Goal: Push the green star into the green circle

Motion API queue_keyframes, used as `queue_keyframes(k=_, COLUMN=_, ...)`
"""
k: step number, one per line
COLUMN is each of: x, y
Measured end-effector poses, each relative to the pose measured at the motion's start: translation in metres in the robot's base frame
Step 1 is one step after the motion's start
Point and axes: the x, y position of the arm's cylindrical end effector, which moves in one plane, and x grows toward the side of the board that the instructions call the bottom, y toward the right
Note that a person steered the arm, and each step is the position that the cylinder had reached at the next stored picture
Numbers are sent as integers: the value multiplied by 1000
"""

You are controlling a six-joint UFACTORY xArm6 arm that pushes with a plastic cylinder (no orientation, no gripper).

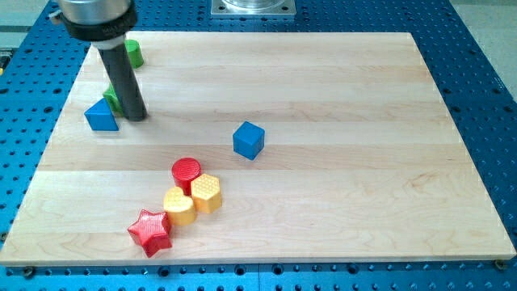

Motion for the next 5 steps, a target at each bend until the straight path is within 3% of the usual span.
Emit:
queue_keyframes(k=1, x=92, y=-8)
queue_keyframes(k=2, x=136, y=-40)
queue_keyframes(k=5, x=0, y=-22)
